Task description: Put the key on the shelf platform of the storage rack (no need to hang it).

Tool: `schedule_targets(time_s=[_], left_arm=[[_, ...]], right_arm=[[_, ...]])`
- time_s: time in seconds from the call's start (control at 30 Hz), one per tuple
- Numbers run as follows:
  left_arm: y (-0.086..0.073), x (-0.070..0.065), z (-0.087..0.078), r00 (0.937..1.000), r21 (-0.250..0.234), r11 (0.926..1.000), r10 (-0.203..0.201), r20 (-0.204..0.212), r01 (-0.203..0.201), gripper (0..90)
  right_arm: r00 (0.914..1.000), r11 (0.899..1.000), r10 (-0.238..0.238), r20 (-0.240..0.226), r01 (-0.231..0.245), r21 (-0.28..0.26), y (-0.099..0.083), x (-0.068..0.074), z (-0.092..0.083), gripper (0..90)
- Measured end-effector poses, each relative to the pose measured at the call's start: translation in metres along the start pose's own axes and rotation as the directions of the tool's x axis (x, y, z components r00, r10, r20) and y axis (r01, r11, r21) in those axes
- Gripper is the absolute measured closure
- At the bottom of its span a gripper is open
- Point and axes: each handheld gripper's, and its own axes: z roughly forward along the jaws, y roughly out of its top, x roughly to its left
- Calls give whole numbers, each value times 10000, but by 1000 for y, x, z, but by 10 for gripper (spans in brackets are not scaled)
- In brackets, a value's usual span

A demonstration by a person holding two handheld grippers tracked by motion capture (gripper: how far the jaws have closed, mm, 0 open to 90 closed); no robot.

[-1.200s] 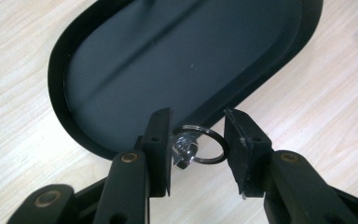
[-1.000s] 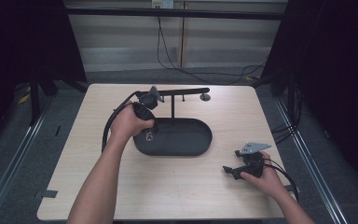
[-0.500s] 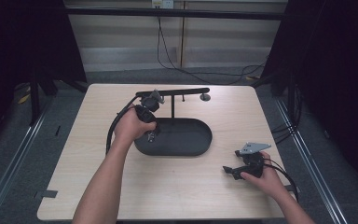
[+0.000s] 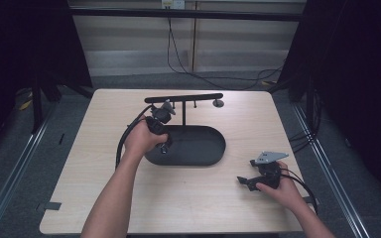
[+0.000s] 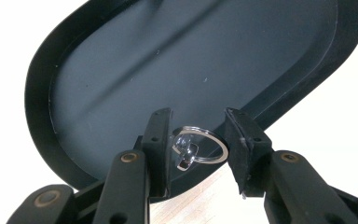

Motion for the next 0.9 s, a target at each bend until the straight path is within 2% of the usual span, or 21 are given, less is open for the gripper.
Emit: schedule_targets(time_s=[0.73, 0.9], left_arm=[[0, 0, 16, 9995, -95, 9999, 128, -276, -131, 627], [-2, -1, 22, 9989, -176, 9994, 298, -352, -304, 626]], right_arm=[[10000, 10000, 38, -18, -38, 28, 0, 0, 0, 134], [10000, 10000, 38, -20, -38, 30, 0, 0, 0, 134]])
